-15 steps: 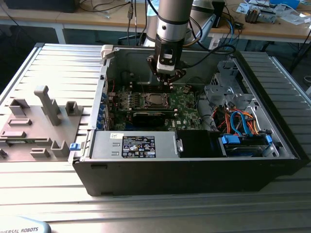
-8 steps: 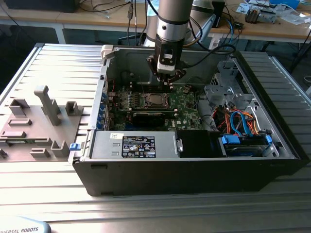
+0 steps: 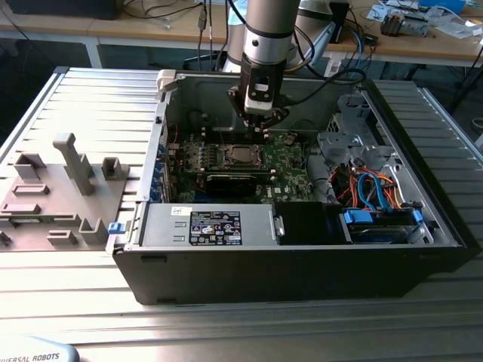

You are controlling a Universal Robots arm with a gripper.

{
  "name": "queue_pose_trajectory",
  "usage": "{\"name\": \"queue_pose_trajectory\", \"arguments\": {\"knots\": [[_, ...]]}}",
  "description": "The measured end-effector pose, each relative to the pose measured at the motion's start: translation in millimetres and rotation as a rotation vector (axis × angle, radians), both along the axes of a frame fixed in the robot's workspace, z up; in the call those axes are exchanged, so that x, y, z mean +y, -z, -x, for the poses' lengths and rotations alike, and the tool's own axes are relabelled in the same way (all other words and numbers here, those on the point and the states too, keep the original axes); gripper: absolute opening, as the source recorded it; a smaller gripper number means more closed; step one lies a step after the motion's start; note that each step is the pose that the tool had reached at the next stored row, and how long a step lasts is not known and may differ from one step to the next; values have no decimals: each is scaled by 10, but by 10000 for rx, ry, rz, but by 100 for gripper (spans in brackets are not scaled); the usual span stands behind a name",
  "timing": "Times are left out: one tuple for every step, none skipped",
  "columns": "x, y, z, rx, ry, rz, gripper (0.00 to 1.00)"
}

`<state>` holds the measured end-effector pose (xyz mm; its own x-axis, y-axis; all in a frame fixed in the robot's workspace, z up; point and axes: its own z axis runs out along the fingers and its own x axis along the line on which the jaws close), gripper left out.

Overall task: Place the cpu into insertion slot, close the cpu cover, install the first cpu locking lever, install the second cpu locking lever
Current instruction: 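Install the first cpu locking lever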

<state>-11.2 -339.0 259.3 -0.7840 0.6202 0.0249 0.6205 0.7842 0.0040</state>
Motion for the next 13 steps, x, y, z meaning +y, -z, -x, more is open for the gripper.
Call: {"name": "queue_pose_trajectory", "arguments": {"knots": [[0,0,0,0,-14,1,11],[0,0,0,0,-27,0,11],[0,0,0,0,-41,0,11],[0,0,0,0,-48,0,11],[0,0,0,0,-54,0,11],[0,0,0,0,-58,0,11],[0,0,0,0,-63,0,11],[0,0,0,0,-67,0,11],[0,0,0,0,-70,0,11],[0,0,0,0,-73,0,11],[0,0,0,0,-79,0,11],[0,0,0,0,-81,0,11],[0,0,0,0,-84,0,11]]}}
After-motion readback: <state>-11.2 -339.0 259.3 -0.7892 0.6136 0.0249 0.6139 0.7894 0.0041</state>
